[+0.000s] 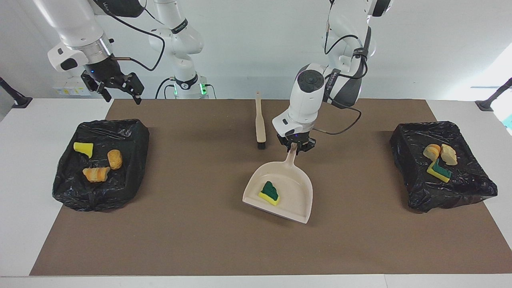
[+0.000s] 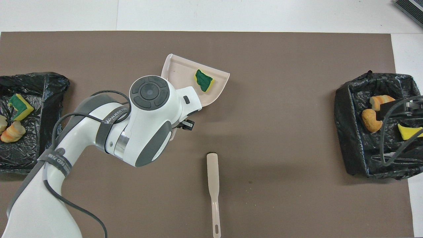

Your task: Sweep and dump trash in bin

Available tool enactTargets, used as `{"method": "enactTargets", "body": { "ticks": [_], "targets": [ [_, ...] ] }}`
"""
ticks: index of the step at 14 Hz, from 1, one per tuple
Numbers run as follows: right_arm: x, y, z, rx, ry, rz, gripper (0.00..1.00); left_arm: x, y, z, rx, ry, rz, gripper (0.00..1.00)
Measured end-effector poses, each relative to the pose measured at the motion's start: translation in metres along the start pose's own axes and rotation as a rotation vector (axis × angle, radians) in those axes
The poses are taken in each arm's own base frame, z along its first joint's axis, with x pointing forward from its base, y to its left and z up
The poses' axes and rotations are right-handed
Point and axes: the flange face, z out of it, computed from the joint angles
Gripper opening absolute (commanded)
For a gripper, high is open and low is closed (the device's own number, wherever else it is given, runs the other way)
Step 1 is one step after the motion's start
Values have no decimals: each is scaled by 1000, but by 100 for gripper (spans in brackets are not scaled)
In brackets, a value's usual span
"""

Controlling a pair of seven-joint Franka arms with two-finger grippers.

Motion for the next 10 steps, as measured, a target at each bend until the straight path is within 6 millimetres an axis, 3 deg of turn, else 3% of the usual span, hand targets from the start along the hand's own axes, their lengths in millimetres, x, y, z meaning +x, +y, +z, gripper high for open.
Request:
{"method": "enactTargets", "body": {
  "ticks": [4, 10],
  "targets": [
    [0, -3, 0, 0, 0, -5, 100, -59, -131, -62, 2, -28, 144, 0],
    [0, -3, 0, 0, 0, -5, 100, -146, -293, -84, 98, -186, 472, 0]
  ]
}}
